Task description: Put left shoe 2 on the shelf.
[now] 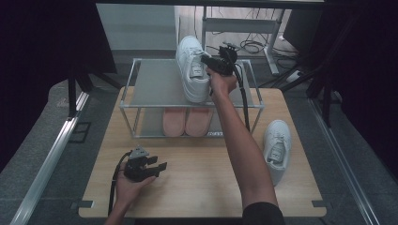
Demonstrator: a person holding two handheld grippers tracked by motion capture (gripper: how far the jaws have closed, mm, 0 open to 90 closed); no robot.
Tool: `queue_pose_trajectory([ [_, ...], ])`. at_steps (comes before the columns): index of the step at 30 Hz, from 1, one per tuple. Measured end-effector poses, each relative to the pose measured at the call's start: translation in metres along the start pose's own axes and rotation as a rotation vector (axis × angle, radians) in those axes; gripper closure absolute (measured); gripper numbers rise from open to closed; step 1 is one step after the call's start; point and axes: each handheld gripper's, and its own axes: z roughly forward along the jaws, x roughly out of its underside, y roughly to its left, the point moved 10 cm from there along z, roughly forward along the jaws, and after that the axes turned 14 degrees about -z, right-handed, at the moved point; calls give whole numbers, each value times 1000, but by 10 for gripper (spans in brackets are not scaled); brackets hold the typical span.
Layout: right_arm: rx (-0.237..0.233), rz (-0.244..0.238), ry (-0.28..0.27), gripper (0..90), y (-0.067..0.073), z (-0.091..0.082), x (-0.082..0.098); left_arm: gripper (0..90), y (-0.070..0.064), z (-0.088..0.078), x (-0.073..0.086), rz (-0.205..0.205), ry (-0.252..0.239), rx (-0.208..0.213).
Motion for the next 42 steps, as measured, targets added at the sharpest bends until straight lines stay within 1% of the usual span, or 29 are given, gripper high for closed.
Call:
queue_pose_trajectory([
  [2,7,0,18,815,0,5,3,476,0,0,0,-2,1,0],
  [6,12,-22,55,797,2,16,9,476,0,0,0,-2,1,0],
  [7,10,-21,65,788,2,19,10,476,0,0,0,-1,0,1],
  [9,3,-16,83,757,2,23,13,476,0,0,0,-2,-1,1],
  [11,-3,-21,101,708,1,27,16,476,1,0,0,-1,-2,-1],
  [12,-15,-15,89,694,1,28,16,476,1,0,0,-1,-2,-1],
  [13,-23,-16,89,664,1,28,17,476,2,0,0,0,-2,-3],
  [14,-37,-27,86,625,3,28,16,476,2,0,0,0,-1,-3],
  [16,-47,-40,82,599,4,26,15,476,2,0,0,0,-2,-3],
  [20,-63,-63,46,585,7,14,7,476,1,-1,0,1,-4,-4],
  [24,-81,-100,23,597,10,-6,5,476,1,-2,-1,1,-7,-6],
  [26,-96,-102,9,614,10,-16,6,476,1,-2,-1,2,-7,-7],
  [27,-98,-104,4,620,10,-18,6,476,1,-2,-1,3,-8,-10],
  [29,-108,-116,-8,648,10,-30,9,476,1,-3,-1,4,-9,-11],
  [34,-127,-141,-22,706,9,-51,16,476,1,-2,-1,6,-7,-15],
  [38,-133,-149,-22,759,5,-62,25,476,0,-2,-1,7,-7,-16],
  [42,-140,-151,-15,800,3,-68,35,476,0,-1,0,10,-4,-18],
])
